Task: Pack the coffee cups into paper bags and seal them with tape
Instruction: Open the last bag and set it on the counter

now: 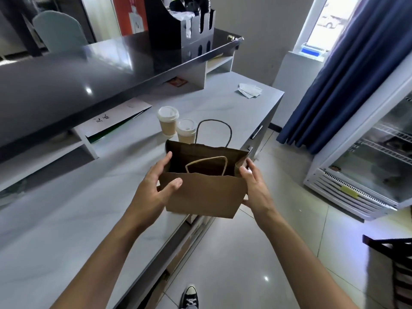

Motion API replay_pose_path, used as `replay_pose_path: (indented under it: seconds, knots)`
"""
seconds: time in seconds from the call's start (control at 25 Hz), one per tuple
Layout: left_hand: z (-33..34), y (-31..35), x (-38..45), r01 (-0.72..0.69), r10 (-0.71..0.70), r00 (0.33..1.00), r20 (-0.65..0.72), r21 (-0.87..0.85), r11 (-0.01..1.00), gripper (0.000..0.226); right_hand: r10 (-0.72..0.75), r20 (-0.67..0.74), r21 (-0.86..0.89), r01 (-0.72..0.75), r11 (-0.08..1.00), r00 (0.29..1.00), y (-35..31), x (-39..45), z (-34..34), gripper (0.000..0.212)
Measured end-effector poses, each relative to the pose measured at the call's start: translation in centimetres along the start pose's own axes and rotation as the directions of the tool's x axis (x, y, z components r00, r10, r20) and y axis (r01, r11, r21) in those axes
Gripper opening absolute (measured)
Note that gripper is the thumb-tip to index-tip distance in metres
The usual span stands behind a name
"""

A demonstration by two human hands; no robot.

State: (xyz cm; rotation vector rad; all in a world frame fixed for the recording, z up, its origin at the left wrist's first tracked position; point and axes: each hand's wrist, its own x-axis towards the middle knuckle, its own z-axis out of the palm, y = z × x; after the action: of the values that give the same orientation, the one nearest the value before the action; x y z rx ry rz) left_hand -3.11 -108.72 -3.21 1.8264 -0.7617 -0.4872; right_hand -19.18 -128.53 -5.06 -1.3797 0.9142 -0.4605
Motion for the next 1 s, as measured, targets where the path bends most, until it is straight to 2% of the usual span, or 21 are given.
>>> replay_pose_path:
  seconds: [0.2, 0.4, 0.52, 0.68, 0.88, 1.0]
  knots:
    - [-1.8, -0.7, 1.6, 0.072, -0.071, 0.991, -0.113, 0.005, 0.997, 0.063, 0.008, 0.122, -0.052, -0.001, 0.999, 0.992, -1.9, 4.2, 2.9, 0.075]
    - [-3.4, -1.6, 2.8, 0.113, -0.124, 0.969, -0.213, -0.063, 0.992, 0.057, 0.027, 0.280, -0.095, 0.000, 0.995, 0.960, -3.3, 8.4, 5.8, 0.057]
    - [-4.1, -2.2, 3.4, 0.132, -0.156, 0.943, -0.293, -0.101, 0.986, 0.060, 0.016, 0.385, -0.130, 0.037, 0.991, 0.923, -3.9, 11.0, 7.7, 0.064]
    - [-4.3, -3.1, 4.5, 0.146, -0.188, 0.882, -0.432, -0.129, 0.981, 0.067, 0.030, 0.505, -0.130, 0.041, 0.991, 0.863, -4.6, 15.0, 10.2, 0.071]
    - [-3.5, -3.6, 5.3, 0.186, -0.201, 0.779, -0.593, -0.088, 0.979, 0.060, 0.048, 0.644, -0.175, 0.085, 0.981, 0.764, -5.2, 18.7, 12.0, 0.064]
    - [-2.2, -2.8, 6.0, 0.194, -0.171, 0.725, -0.667, -0.040, 0.980, 0.048, 0.068, 0.691, -0.191, 0.091, 0.977, 0.720, -5.6, 20.5, 12.2, 0.049]
